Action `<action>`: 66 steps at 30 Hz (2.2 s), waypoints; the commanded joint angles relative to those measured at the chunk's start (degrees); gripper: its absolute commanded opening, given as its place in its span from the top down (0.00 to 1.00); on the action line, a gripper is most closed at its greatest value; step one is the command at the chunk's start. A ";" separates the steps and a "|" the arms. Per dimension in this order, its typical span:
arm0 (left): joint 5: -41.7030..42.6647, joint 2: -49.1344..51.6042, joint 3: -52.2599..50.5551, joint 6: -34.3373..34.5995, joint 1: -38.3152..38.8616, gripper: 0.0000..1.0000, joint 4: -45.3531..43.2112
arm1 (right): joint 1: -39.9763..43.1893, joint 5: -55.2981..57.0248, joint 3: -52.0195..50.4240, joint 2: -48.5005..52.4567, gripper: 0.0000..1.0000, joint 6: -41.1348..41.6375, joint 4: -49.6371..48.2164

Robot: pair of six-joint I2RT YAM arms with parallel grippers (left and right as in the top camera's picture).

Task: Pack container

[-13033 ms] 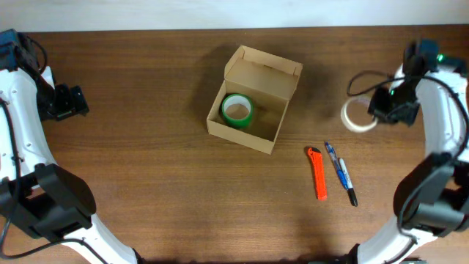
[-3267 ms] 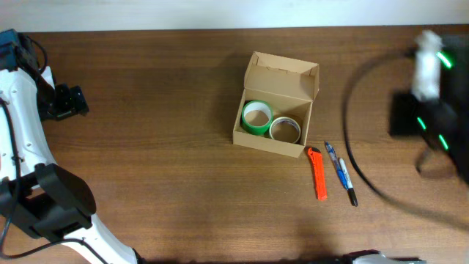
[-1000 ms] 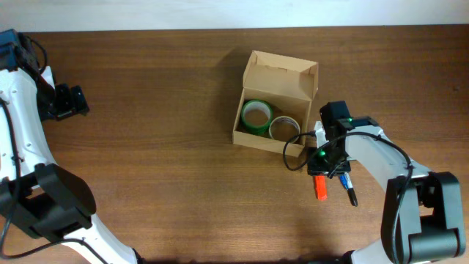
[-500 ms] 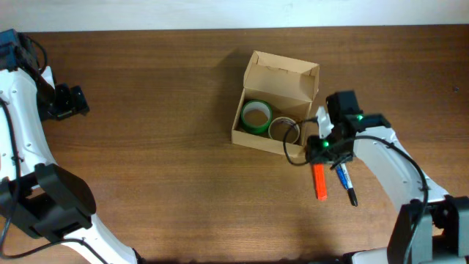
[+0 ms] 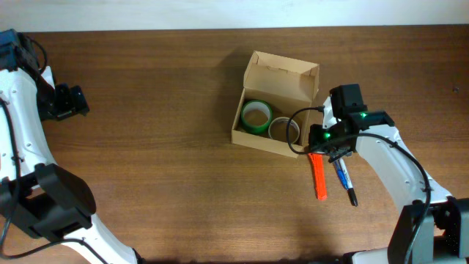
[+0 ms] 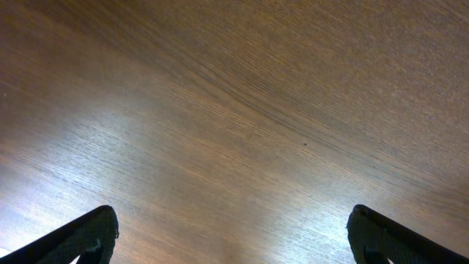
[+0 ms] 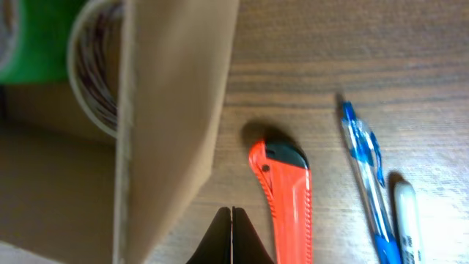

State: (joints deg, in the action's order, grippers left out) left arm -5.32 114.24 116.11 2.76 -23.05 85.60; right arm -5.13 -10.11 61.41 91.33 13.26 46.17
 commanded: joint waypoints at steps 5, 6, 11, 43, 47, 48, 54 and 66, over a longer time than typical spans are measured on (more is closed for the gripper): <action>0.42 0.28 -0.39 -0.68 -0.26 0.00 -0.13 | 0.26 -7.37 1.29 1.38 0.96 3.41 -5.73; 0.42 0.28 -0.39 -0.68 -0.26 0.00 -0.13 | 0.24 -7.69 1.29 1.81 0.96 3.85 -6.32; 0.42 0.28 -0.39 -0.68 -0.26 0.00 -0.13 | -0.70 -8.15 1.29 3.21 0.96 4.20 -8.50; 0.42 0.28 -0.39 -0.68 -0.26 0.00 -0.13 | 0.66 4.74 1.29 3.82 0.68 -7.80 17.88; 0.42 0.28 -0.39 -0.68 -0.26 0.00 -0.13 | 0.63 6.36 1.29 3.72 0.66 -7.74 17.46; 0.42 0.28 -0.39 -0.68 -0.26 0.00 -0.15 | 0.63 6.82 1.29 3.72 0.64 -8.11 16.57; 0.42 0.28 -0.39 -0.68 -0.26 0.00 -0.15 | 0.59 10.78 0.92 3.74 0.64 -8.87 10.36; 0.42 0.28 -0.39 -0.68 -0.26 0.00 -0.13 | -0.09 5.79 -2.84 3.54 0.67 -9.81 8.68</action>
State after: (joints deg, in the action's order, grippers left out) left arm -5.32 114.24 116.11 2.74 -23.05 85.60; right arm -4.64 -2.35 59.61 95.46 3.84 54.65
